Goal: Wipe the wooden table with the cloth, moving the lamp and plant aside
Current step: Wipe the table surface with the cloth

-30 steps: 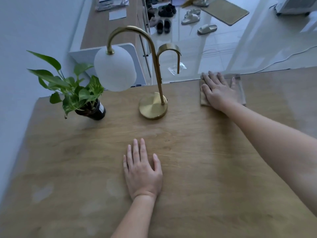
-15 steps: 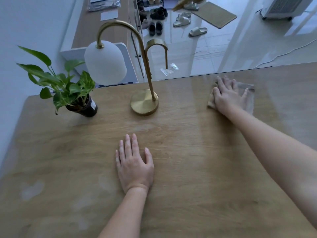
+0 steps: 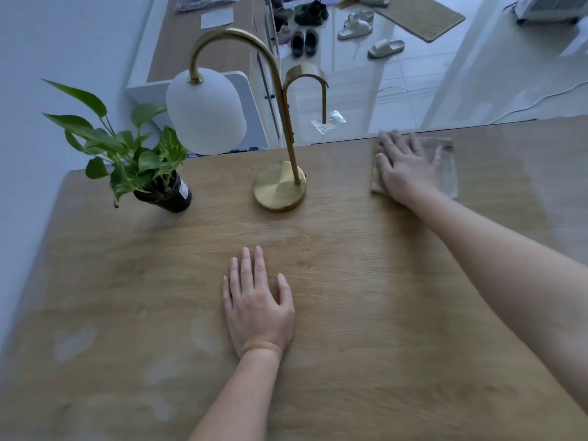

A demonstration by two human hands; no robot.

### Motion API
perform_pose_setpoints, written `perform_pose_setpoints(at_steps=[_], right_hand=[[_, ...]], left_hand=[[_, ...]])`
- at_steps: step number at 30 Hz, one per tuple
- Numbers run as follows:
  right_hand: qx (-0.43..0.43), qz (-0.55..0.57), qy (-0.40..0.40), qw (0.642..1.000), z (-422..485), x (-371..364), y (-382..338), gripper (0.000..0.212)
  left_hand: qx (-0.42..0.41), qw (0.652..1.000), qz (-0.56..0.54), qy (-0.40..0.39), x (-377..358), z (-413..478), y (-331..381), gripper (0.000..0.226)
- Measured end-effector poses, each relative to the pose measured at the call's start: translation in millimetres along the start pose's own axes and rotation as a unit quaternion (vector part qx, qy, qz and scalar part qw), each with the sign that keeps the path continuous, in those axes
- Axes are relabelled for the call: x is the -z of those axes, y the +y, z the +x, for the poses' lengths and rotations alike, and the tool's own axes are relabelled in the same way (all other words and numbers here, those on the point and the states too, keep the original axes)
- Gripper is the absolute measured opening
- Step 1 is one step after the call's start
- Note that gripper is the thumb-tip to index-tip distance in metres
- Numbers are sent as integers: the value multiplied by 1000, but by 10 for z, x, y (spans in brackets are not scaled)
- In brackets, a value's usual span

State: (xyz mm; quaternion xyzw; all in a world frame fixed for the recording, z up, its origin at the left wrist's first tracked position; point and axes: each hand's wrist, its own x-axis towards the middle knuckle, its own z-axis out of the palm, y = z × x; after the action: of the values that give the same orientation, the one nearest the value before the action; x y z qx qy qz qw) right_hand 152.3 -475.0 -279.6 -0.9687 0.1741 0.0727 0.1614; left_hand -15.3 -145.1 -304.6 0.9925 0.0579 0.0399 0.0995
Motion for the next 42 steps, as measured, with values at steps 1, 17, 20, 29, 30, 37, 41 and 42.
perform_pose_setpoints(at_steps=[1, 17, 20, 29, 30, 37, 41, 42], right_hand=[[21, -4, -8, 1000, -39, 5, -16, 60], [-14, 5, 4, 1000, -19, 152, 401, 58], [9, -10, 8, 1000, -330, 150, 744, 57], [-164, 7, 53, 985, 244, 392, 1085, 64], [-139, 9, 50, 989, 260, 347, 953, 62], [-45, -7, 17, 999, -501, 289, 1292, 61], [-138, 6, 42, 989, -169, 391, 1318, 63], [-151, 10, 48, 987, -38, 384, 1213, 63]], left_hand=[[2, 1000, 0, -1, 0, 3, -7, 69], [1, 1000, 11, -14, 32, 6, -1, 70], [-1, 1000, 5, -16, 46, -17, 25, 70], [-2, 1000, 6, -8, 9, 10, 22, 69], [-3, 1000, 6, -7, 8, 5, 18, 69], [1, 1000, 7, -5, 17, -2, 32, 69], [1, 1000, 7, -7, 25, 2, 26, 70], [3, 1000, 7, -6, 25, 4, 30, 70]])
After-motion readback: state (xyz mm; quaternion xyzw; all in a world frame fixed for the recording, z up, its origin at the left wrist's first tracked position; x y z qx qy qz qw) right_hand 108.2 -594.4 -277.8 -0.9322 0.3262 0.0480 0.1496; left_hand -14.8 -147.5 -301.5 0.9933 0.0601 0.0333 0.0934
